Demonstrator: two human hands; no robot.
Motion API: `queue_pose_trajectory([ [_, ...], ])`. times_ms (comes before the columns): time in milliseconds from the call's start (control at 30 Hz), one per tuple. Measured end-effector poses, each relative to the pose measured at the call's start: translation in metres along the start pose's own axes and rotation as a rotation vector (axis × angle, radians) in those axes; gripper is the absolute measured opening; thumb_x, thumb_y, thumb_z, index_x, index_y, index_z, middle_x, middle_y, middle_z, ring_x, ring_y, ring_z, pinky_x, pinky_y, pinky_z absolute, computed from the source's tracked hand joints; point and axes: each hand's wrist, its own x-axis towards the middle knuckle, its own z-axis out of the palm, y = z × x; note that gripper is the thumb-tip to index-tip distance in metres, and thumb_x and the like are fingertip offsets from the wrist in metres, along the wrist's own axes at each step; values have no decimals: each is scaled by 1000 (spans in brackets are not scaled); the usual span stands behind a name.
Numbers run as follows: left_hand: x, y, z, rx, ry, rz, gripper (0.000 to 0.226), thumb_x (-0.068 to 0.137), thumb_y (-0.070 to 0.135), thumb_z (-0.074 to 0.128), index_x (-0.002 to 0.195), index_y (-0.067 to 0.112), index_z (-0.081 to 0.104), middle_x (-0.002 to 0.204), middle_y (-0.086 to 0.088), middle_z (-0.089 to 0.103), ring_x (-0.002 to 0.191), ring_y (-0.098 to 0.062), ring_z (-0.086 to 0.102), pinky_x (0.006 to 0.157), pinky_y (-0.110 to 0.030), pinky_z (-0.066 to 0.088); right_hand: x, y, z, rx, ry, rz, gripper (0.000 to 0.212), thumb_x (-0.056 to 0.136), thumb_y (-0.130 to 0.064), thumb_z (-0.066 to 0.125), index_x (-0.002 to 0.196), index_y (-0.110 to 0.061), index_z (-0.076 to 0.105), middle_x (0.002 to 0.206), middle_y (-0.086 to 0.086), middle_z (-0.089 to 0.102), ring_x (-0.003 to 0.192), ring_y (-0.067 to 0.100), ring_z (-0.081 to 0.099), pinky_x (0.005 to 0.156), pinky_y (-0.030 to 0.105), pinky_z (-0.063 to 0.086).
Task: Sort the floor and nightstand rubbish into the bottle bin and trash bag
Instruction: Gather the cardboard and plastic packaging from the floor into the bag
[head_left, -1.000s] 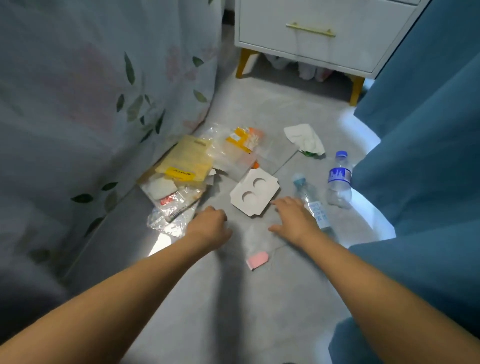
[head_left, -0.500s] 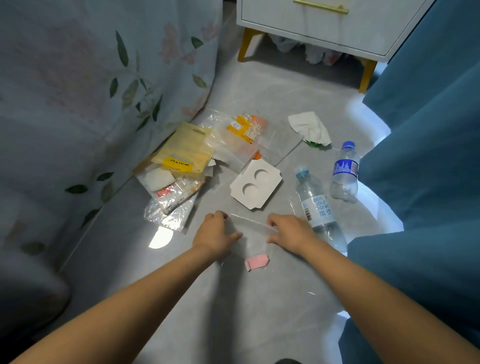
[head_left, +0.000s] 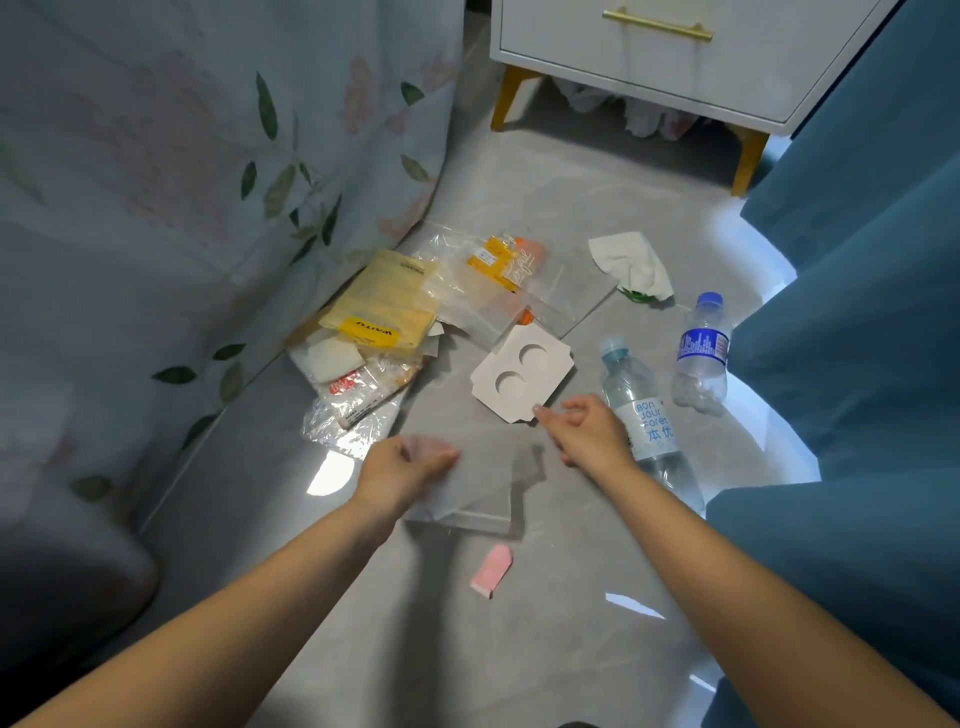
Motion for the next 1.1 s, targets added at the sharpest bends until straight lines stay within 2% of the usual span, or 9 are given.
queue_pose_trajectory([
  [133,-11,-13,-17,-119,-1,-109,5,85,11,70,87,6,70,73,-7,66,53,-10,59,50,-18,47,36,-10,12,-22,81,86,87,43,-67,67,107,-14,42,95,18,68,81,36,70,65,52,59],
  [233,-16,-24,-23,-217,21,-189,12,87,10,68,95,2,67,79,-16,68,59,-20,63,60,-25,52,32,-29,23,175,81,130,60,68,-27,78,111,-7,42,112,17,61,79,35,69,60,49,60],
  [333,-16,-30,-26,-264,54,-213,11,84,8,71,92,5,64,76,-13,67,57,-19,61,56,-24,50,20,-37,33,443,1,186,36,85,-3,61,120,-5,53,113,10,60,87,29,63,69,42,56],
  [500,-15,-25,-31,-546,19,-362,21,79,7,75,74,16,57,63,-2,68,48,-14,64,51,-24,55,-17,-42,32,801,-28,147,26,95,0,47,119,-3,57,109,13,61,96,27,59,74,40,56],
  [633,-23,-17,-28,-702,-70,-379,20,84,7,69,102,12,62,81,-4,71,60,-15,69,64,-33,59,-49,-44,20,941,-89,94,14,95,-7,52,99,-13,64,94,7,68,83,20,63,66,32,55],
  [733,-29,-13,-23,-812,-113,-340,24,88,3,62,112,4,60,95,-13,69,71,-22,71,66,-36,61,-69,-44,17,847,-120,71,11,92,-15,59,99,-11,66,88,7,70,81,20,63,69,28,51],
  [900,-42,-3,-10,-815,-205,-247,17,88,0,58,104,2,64,83,-10,74,68,-20,72,64,-31,61,-90,-33,25,858,-324,74,21,88,-8,62,109,-11,63,96,7,71,86,20,67,71,30,56],
  [1000,-52,4,-7,-838,-350,-237,38,82,11,63,119,1,62,104,-13,72,84,-24,72,72,-36,60,-94,-24,26,755,-260,-6,35,80,4,68,110,-13,58,103,8,69,94,23,65,82,38,54],
  [1100,-54,9,-10,-844,-426,-233,26,90,31,57,99,12,72,94,-7,74,77,-19,73,64,-28,59,-94,-17,19,628,-136,-61,36,83,7,64,101,-22,54,102,1,66,96,18,63,90,41,50],
])
